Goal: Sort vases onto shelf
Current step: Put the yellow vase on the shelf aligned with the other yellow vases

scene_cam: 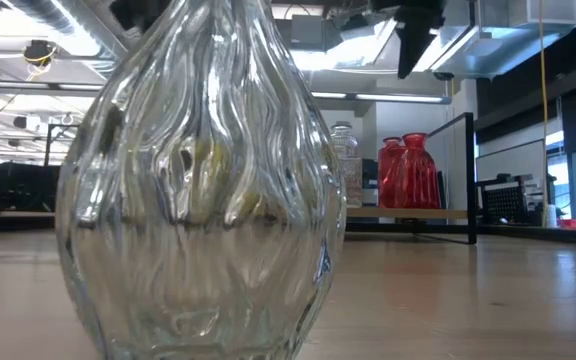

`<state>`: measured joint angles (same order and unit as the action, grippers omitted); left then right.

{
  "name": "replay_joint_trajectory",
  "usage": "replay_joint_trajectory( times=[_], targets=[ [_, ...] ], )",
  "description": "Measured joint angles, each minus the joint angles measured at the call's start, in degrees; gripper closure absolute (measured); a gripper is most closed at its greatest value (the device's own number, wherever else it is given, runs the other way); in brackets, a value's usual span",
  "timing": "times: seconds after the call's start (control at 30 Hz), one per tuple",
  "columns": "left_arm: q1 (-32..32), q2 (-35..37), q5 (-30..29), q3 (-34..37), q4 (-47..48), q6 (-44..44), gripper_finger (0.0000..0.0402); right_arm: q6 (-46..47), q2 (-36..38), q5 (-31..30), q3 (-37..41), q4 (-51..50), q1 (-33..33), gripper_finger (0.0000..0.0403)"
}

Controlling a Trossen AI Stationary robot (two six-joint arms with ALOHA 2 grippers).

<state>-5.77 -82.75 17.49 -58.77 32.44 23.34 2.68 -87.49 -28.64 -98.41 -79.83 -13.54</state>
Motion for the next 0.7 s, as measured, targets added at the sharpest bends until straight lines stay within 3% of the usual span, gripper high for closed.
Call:
replay_joint_trajectory(
  times=[0.37,0.6,0.7],
  targets=[
    [-8.65,0.21,-2.12,-12.00,-2.05,8.01,0.0395,0.00,3.45,-1.75,0.00,0.50,0.00,0.0192],
    [-13.06,-1.57,9.28,-10.50,-0.38,19.65,0.0395,0.00,3.49,-1.76,0.00,0.72,0.00,0.0192],
    [-13.36,-4.09,10.74,-9.96,-0.01,20.01,0.0395,0.00,3.49,-1.75,0.00,1.76,0.00,0.0192]
  ],
)
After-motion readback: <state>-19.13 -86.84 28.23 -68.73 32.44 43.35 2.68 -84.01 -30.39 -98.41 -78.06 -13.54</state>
